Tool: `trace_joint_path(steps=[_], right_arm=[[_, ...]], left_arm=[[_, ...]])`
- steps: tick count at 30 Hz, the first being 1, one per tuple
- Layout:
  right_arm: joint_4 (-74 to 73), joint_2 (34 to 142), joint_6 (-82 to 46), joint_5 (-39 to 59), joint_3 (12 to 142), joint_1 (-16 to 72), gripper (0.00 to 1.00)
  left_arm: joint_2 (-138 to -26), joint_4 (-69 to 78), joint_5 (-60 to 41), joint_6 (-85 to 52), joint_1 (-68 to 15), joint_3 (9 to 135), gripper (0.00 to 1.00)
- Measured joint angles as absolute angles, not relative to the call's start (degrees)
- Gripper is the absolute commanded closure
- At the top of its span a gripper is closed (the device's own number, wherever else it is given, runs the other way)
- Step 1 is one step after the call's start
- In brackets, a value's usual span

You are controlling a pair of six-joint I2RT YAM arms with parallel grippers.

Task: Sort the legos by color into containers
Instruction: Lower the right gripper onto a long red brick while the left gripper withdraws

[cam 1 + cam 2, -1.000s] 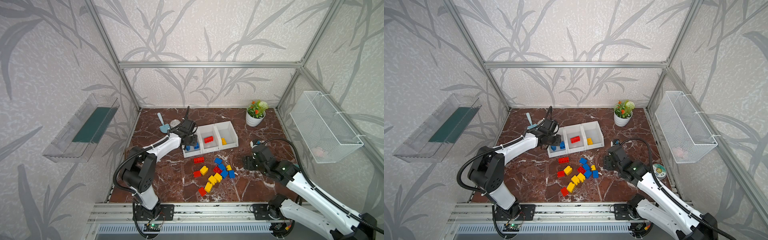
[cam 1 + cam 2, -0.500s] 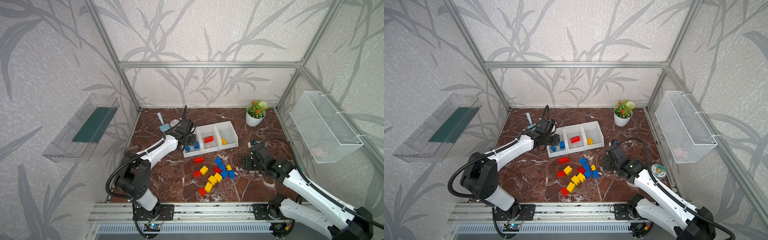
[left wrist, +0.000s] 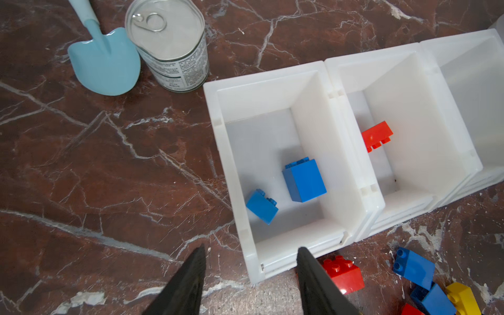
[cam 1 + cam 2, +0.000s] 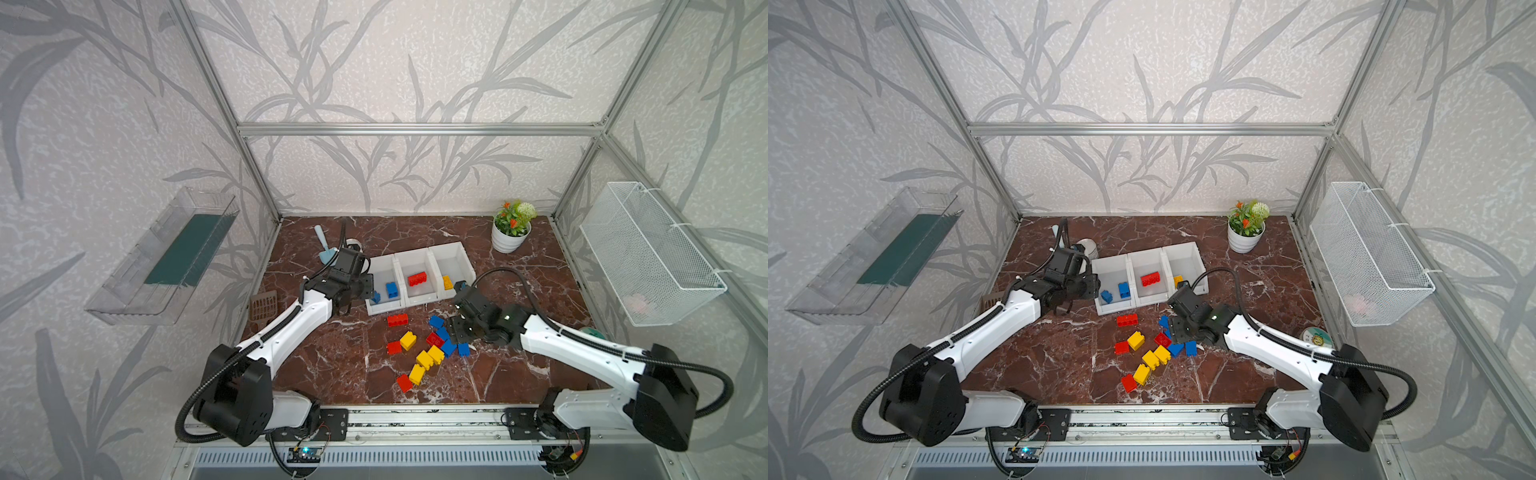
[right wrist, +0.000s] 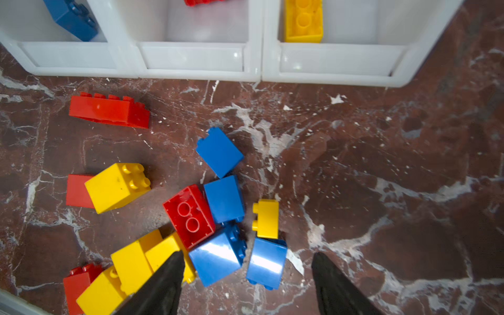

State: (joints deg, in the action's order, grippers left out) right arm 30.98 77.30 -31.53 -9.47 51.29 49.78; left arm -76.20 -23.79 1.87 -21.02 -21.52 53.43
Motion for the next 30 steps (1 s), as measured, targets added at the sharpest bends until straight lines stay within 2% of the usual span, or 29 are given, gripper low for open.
trace_joint_path(steps=[6, 13, 23, 30], right_arm=[[29.7, 92.3, -35.9, -10.9, 64.1, 55.1, 0.24], [29.8, 107.2, -40.4, -13.6, 77.6, 59.4, 0.17], [31.3, 114.9, -43.6, -15.0, 85.0, 61.3, 0.11], [32.9, 117.9, -45.2, -16.6, 87.6, 61.1, 0.11]], left_arm=[[-70.7, -23.9, 1.9, -21.7, -19.0, 50.5, 0.42], [-64.9, -23.9, 1.9, -22.4, -17.9, 47.3, 0.40], [-63.9, -23.8, 1.6, -23.2, -17.9, 45.1, 0.40], [-63.7, -23.7, 1.4, -23.6, -17.9, 44.8, 0.40]])
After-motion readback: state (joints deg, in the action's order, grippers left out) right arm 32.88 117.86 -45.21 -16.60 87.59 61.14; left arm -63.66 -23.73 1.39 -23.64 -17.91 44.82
